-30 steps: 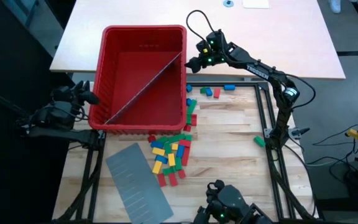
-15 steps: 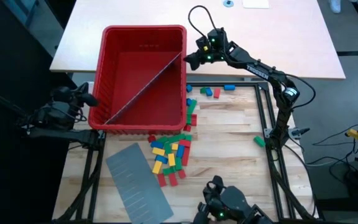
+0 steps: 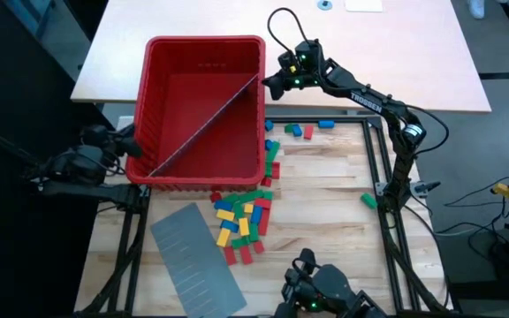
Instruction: Sort blocks
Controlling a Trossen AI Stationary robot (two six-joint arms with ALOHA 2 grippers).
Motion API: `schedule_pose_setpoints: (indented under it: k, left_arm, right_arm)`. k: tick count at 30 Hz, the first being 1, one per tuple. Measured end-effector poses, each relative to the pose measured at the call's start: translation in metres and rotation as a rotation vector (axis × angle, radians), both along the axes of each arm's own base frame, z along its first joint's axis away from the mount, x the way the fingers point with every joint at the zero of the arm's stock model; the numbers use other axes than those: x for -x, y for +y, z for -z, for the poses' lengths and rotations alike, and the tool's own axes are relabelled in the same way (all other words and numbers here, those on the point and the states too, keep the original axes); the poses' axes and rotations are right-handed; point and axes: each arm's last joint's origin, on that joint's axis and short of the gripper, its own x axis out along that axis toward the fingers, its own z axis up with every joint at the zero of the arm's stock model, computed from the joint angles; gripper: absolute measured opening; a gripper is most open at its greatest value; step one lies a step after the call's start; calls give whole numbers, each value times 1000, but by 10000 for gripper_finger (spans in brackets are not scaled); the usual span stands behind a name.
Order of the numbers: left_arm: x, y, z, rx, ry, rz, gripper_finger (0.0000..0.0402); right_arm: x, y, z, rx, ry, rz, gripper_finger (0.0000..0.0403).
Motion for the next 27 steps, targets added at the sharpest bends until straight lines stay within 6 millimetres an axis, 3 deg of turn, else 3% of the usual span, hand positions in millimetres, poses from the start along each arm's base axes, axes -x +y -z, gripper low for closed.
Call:
schedule_pose_setpoints:
  k: [7, 16, 27]
  left_arm:
    - [-1, 0, 1, 16, -12, 17, 0]
    - [-3, -1, 2, 42, -10, 85, 0]
    - [-32, -5, 5, 92, 113, 189, 0]
  right_arm:
    - [-4, 2, -5, 7, -61, -39, 0]
    - [-23, 23, -7, 29, -75, -137, 0]
    - [-40, 24, 18, -48, -48, -180, 0]
